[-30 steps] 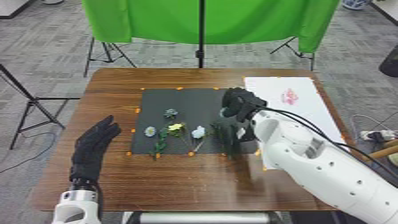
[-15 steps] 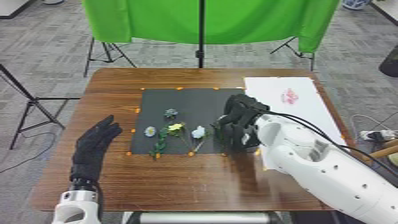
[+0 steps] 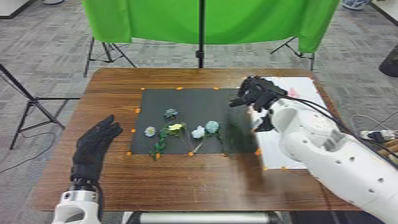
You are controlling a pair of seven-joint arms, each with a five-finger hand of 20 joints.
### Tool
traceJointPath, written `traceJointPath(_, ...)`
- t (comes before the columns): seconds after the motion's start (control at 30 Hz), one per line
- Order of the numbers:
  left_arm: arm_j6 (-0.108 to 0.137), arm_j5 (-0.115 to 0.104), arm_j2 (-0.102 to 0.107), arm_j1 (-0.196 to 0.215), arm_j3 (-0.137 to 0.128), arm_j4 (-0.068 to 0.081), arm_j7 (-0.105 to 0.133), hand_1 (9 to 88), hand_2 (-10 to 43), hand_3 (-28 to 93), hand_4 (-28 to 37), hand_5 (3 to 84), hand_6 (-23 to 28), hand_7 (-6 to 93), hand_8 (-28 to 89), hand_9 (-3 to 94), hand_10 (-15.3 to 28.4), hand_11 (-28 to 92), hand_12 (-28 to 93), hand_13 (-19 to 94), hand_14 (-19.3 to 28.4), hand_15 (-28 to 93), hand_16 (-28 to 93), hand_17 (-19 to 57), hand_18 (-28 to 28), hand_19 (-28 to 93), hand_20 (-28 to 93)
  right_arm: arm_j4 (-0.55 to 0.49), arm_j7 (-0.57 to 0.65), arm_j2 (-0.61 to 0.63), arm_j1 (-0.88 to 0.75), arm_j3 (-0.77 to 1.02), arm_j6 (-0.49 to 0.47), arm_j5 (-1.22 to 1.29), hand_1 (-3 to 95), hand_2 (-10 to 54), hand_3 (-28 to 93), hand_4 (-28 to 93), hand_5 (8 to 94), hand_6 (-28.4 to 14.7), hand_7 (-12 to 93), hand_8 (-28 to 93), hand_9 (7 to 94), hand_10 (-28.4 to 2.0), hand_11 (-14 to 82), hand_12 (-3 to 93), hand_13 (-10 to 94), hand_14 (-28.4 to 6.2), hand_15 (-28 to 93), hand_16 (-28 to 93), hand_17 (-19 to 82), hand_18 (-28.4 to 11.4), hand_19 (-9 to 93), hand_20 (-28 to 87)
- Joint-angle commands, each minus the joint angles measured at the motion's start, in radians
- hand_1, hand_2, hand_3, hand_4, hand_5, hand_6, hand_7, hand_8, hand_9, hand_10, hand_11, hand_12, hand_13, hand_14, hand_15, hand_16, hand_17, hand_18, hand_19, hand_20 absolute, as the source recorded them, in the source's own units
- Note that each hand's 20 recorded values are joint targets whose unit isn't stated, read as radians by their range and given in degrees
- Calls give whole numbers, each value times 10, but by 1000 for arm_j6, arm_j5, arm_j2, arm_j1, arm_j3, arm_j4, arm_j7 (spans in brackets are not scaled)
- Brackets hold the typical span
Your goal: Arrange flowers
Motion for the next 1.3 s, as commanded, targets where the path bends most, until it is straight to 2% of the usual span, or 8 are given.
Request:
traceJointPath(0.03,0,1,-13,28,8,14,-1,254,-23,669,-224,453,30,108,-46,428,123,143,147,316,164,220,42,37,136,60,220,-58,-31,49,-58,122,40,191,323,-95,584,-185,661,-14,129,-66,789,-151,212,236,889,-40,534,355,622,-124,932,520)
traceJointPath(0.07,-1,1,-13,30,7,14,-1,254,-23,669,-224,453,30,108,-46,428,123,143,147,316,164,220,42,37,136,60,220,-70,-42,47,-59,121,11,212,304,-73,595,-168,674,-9,136,-70,807,-150,224,240,890,-42,542,354,623,-128,932,525)
traceJointPath(0.13,0,1,-15,28,7,14,0,255,-23,668,-225,453,30,108,-46,428,123,144,147,316,165,219,42,37,136,59,220,-90,-64,38,-53,122,-82,267,296,20,617,-143,691,-5,139,-73,835,-140,260,252,893,-47,553,353,626,-130,932,533)
traceJointPath(0.3,-6,3,-15,16,11,19,-3,255,-22,667,-225,453,29,107,-46,428,124,144,147,316,164,220,43,37,136,60,219,-112,-89,13,-11,61,-194,455,285,146,621,-127,693,-5,126,-80,865,-141,362,289,904,-49,568,353,640,-134,932,550)
traceJointPath(0.37,-7,4,-14,15,12,18,-2,256,-21,665,-225,453,30,107,-46,428,124,144,147,316,164,219,43,36,136,60,219,-110,-84,1,8,33,-221,502,276,200,572,-133,680,-7,115,-81,871,-143,385,291,911,-51,579,355,649,-137,932,569)
traceJointPath(0.47,-8,5,-14,16,13,17,-2,255,-22,666,-224,453,30,107,-46,428,124,143,147,316,164,220,43,37,136,60,220,-107,-84,-9,27,-10,-236,483,264,243,537,-132,656,-9,104,-82,878,-144,402,291,915,-53,596,355,658,-142,932,599)
traceJointPath(0.87,-7,1,-15,23,10,16,-1,253,-18,665,-226,453,30,107,-46,428,124,143,147,317,164,221,42,36,136,61,219,-65,-48,-25,55,-83,-276,429,249,246,524,-125,628,-13,91,-81,887,-142,415,290,922,-51,612,351,674,-142,932,624)
traceJointPath(1.3,-11,0,-10,20,8,17,-4,250,-18,670,-228,453,30,106,-46,429,124,143,147,316,165,221,42,36,136,60,219,-19,-16,-36,60,-53,-207,371,236,223,538,-134,636,-16,95,-81,885,-141,417,291,925,-48,608,353,678,-143,932,623)
